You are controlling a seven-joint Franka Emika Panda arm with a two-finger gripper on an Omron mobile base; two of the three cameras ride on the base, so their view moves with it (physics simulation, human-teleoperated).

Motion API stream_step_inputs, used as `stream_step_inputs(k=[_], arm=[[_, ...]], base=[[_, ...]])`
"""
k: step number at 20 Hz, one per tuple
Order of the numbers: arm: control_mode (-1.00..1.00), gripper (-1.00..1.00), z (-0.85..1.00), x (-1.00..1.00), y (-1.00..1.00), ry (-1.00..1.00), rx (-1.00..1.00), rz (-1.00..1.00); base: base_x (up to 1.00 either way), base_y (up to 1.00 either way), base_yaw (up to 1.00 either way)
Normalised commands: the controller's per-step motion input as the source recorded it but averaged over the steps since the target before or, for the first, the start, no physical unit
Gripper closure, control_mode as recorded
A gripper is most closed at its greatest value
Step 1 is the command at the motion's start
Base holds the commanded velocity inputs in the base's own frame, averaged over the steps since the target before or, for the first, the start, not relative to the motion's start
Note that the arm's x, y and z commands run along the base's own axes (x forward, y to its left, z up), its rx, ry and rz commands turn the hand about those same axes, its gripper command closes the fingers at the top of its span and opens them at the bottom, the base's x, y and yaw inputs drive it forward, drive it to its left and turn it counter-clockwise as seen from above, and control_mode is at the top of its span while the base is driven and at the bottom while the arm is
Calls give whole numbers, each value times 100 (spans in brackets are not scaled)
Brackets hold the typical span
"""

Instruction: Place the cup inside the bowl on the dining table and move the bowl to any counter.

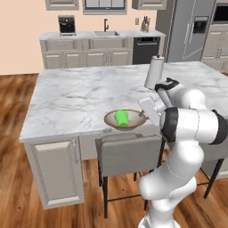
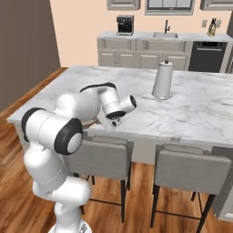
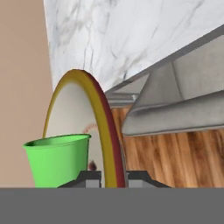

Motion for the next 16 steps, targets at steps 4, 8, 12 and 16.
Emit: stream_step_inputs(k=[4,8,12,16], arm=[[100,100,0,0,0,0,0,0],[100,100,0,0,0,0,0,0],[100,100,0,0,0,0,0,0],[100,100,0,0,0,0,0,0]], base=[[-34,56,0],[-25,81,0],[-18,99,0],[-6,100,-1]])
